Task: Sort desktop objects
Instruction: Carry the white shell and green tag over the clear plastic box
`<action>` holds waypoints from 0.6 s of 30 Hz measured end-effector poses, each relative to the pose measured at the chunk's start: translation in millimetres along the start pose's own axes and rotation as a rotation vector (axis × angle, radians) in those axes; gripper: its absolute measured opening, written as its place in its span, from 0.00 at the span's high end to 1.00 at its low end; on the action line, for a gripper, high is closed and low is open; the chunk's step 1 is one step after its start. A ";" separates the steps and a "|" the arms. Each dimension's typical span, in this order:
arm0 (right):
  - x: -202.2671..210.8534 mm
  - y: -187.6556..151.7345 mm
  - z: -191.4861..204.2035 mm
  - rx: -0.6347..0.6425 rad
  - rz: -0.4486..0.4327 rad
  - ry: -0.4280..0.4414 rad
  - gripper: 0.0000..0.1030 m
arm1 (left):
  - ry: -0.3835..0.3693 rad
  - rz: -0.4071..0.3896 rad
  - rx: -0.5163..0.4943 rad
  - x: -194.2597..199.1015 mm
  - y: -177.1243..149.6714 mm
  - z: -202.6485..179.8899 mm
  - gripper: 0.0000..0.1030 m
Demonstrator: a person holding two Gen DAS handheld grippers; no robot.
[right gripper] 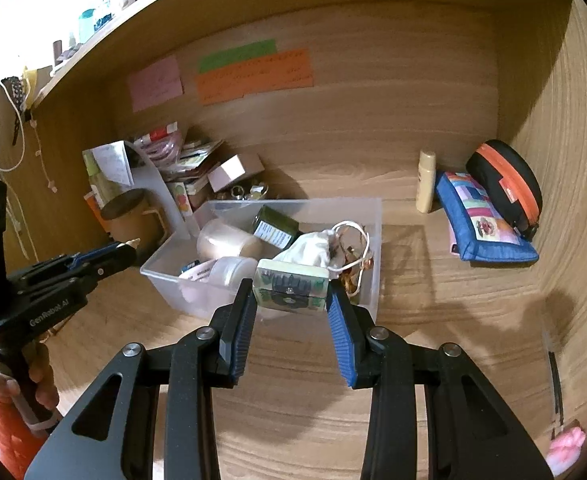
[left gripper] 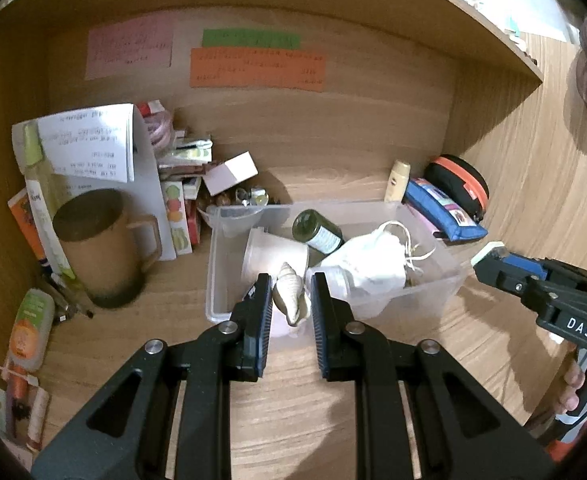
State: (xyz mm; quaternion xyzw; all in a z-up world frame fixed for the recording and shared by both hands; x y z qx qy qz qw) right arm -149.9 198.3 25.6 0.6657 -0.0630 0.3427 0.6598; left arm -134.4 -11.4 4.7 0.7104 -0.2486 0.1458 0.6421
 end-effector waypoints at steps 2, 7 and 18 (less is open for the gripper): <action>-2.2 2.4 -1.4 -0.004 -0.003 0.001 0.68 | 0.000 -0.004 0.000 -2.0 3.7 0.0 0.82; -9.1 6.6 -4.7 -0.010 -0.006 0.004 0.68 | -0.015 0.003 0.004 -11.6 10.9 0.9 0.82; -40.8 19.9 -6.0 -0.013 0.003 0.022 0.68 | -0.014 0.050 0.004 -45.3 19.5 6.4 0.82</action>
Point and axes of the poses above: each gripper's, at about its wrist camera, not at the fingertips, and x roughly against the way its jaws point, z to its left, y to its top, the point moved 2 cm from there along -x, roughly the way its jaws point, and after that the axes turned 3 degrees about x, right-handed, at the moved point
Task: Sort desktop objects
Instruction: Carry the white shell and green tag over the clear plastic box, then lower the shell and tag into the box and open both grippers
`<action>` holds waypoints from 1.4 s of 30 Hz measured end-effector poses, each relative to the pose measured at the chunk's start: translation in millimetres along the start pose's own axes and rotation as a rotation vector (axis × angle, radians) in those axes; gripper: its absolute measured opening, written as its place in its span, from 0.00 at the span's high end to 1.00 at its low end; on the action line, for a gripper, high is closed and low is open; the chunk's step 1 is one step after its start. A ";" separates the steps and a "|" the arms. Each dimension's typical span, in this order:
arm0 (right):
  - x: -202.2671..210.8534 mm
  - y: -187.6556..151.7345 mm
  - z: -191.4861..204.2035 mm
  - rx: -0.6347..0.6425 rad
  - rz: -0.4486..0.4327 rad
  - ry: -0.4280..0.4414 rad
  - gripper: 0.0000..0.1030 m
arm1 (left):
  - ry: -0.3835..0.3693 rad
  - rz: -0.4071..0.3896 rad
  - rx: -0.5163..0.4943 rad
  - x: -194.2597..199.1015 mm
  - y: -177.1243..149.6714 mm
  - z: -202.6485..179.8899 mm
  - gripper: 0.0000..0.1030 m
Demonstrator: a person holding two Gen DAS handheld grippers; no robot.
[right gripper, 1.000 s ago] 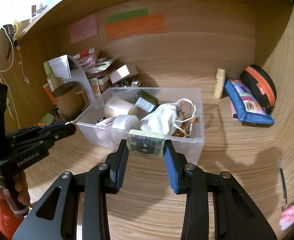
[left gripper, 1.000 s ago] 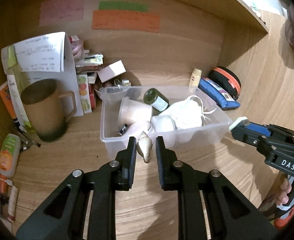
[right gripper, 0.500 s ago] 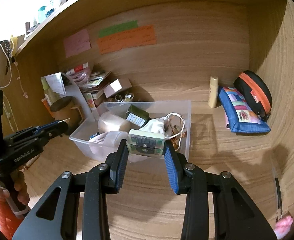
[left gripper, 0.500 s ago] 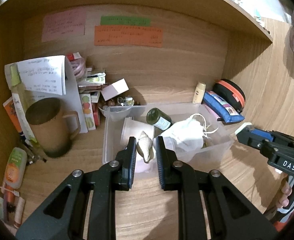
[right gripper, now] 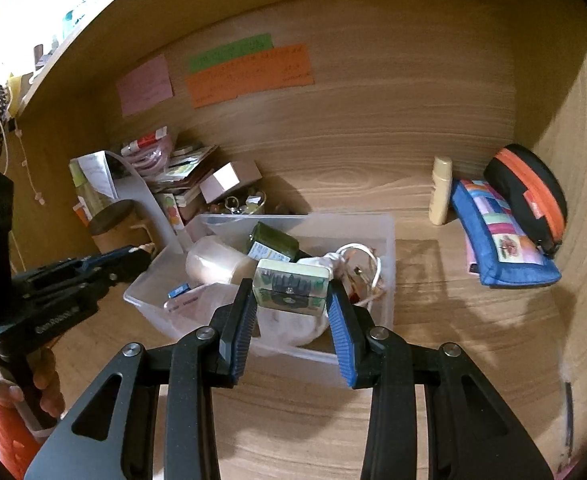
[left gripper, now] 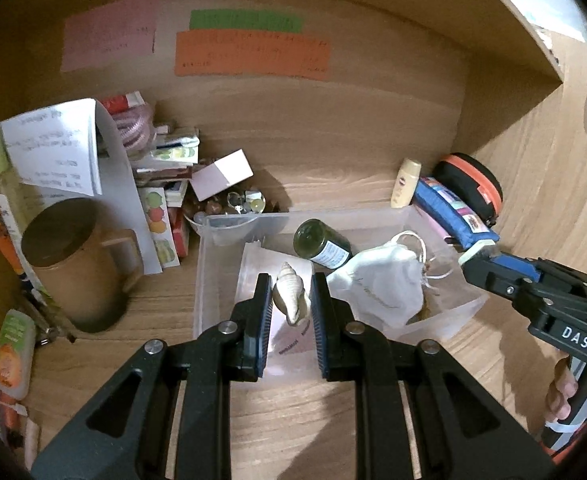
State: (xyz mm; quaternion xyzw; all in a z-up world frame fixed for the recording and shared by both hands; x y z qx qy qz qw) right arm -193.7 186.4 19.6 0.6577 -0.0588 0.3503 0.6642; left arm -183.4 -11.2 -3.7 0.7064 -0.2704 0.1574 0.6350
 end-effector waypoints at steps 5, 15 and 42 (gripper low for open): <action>-16.2 3.3 0.9 0.001 0.015 0.009 0.68 | -0.005 0.035 0.008 -16.8 1.9 4.2 0.82; -34.1 16.8 8.4 0.064 0.027 -0.007 0.68 | -0.021 0.045 -0.014 -30.1 8.0 -1.1 0.82; -98.3 4.8 10.1 0.117 0.172 -0.009 0.68 | -0.019 0.131 0.029 -72.8 -1.7 8.5 0.82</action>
Point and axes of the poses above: each gripper's, at about its wrist camera, not at the fingertips, and x roughly against the way its jaws point, z to its left, y to its top, the point moved 2 cm from there along -x, roughly the way its jaws point, and after that the axes turned 3 degrees about x, right-handed, at the moved point
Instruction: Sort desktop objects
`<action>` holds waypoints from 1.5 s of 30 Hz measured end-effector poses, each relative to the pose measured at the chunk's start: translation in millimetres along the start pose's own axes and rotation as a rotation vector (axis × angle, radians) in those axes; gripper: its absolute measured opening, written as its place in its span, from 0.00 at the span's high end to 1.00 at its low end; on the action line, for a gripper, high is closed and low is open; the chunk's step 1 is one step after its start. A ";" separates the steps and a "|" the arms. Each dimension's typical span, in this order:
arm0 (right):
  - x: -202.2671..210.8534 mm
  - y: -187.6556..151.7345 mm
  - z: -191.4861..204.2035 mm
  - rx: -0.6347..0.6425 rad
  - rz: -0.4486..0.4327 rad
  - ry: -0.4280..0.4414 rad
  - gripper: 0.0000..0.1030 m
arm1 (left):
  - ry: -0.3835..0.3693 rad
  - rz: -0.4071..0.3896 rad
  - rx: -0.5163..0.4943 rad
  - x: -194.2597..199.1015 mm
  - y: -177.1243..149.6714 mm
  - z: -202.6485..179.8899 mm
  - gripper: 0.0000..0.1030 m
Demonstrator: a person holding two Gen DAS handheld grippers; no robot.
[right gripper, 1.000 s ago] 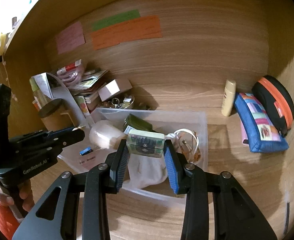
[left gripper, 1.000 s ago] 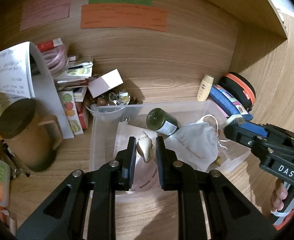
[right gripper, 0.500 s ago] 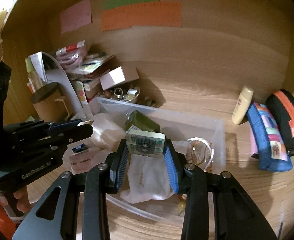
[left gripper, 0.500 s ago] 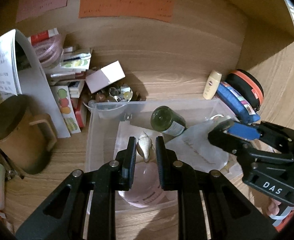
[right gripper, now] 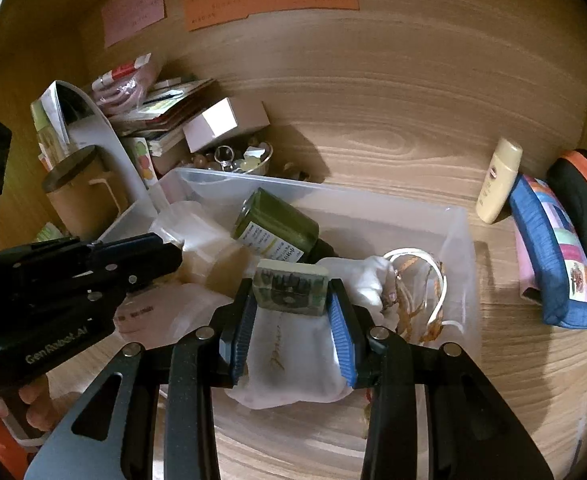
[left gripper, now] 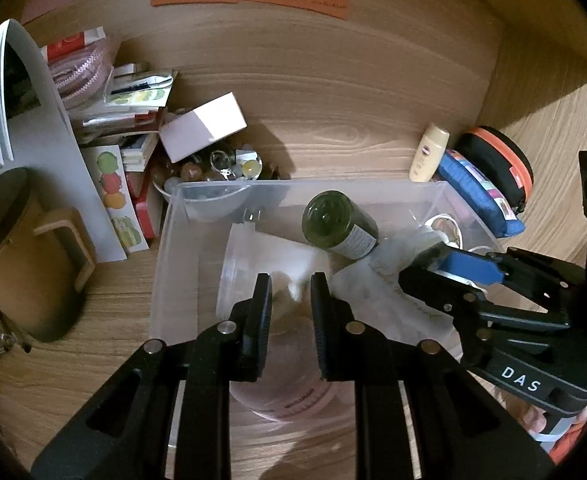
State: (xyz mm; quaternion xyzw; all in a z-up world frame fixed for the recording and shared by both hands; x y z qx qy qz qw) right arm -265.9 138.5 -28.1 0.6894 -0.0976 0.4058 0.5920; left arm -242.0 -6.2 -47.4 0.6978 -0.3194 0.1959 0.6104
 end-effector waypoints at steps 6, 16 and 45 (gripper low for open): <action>-2.1 -0.5 3.4 0.018 -0.006 -0.019 0.68 | 0.010 0.000 -0.007 -0.9 -1.0 -1.8 0.82; 11.5 1.4 6.9 0.032 -0.067 -0.024 0.50 | 0.011 -0.030 -0.012 4.6 0.9 -1.2 0.77; 38.4 -1.6 -3.5 0.027 -0.065 -0.081 0.16 | 0.082 -0.049 0.072 31.8 1.1 12.8 0.11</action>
Point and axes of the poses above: each gripper's, at about its wrist camera, not at the fingertips, and x roughly against the way its jaws point, z to its left, y to its top, the point moved 2 cm from there along -x, roughly the way its jaws point, and after that the axes turned 3 degrees about x, right-handed, at the moved point
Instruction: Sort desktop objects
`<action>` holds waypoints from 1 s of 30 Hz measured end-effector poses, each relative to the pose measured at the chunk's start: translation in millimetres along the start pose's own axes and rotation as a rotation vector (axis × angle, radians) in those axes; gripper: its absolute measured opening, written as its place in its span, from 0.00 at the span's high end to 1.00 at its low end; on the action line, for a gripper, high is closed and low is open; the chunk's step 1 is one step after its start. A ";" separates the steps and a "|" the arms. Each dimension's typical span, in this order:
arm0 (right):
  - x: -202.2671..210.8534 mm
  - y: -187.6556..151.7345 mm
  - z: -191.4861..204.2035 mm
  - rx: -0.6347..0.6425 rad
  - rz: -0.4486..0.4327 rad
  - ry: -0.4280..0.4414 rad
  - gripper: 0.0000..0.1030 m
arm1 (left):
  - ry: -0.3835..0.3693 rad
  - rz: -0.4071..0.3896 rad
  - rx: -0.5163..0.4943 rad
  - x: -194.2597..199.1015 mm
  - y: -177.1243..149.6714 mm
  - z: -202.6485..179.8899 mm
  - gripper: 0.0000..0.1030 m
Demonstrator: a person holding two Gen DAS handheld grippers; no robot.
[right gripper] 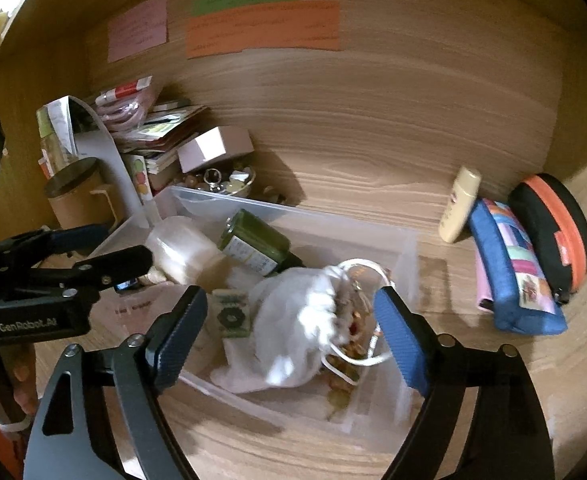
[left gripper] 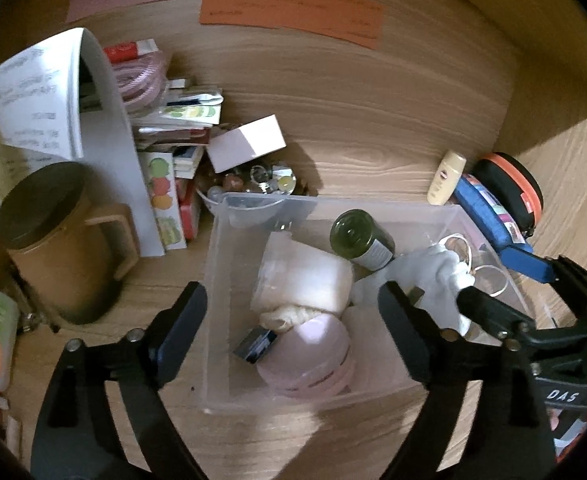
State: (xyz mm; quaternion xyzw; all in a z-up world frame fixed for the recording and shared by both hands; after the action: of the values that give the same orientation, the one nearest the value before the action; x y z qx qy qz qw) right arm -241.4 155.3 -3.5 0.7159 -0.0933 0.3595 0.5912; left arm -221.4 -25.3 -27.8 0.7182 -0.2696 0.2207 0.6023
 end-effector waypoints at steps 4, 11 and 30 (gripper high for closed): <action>7.0 -7.0 -6.9 -0.039 0.023 0.008 0.02 | 0.027 -0.004 -0.011 11.2 -4.6 -3.5 0.08; 25.7 -15.9 -11.9 -0.079 0.011 -0.011 0.01 | 0.073 -0.052 -0.051 38.2 -12.9 -14.9 0.06; 108.9 -38.3 4.0 -0.066 -0.116 -0.062 0.00 | 0.136 -0.163 -0.068 110.6 -47.7 -39.0 0.01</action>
State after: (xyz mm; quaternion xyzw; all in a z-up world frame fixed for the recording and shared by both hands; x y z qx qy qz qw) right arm -139.6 194.3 34.6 0.7112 -0.0816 0.2990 0.6310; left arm -106.2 5.7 14.5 0.7005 -0.1761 0.2099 0.6590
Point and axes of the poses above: each gripper's, at about its wrist camera, not at the fingertips, and x roughly against the way its jaws point, z to its left, y to its top, the point moved 2 cm from there along -x, roughly the way its jaws point, and after that the axes turned 3 degrees about x, right-handed, at the moved point
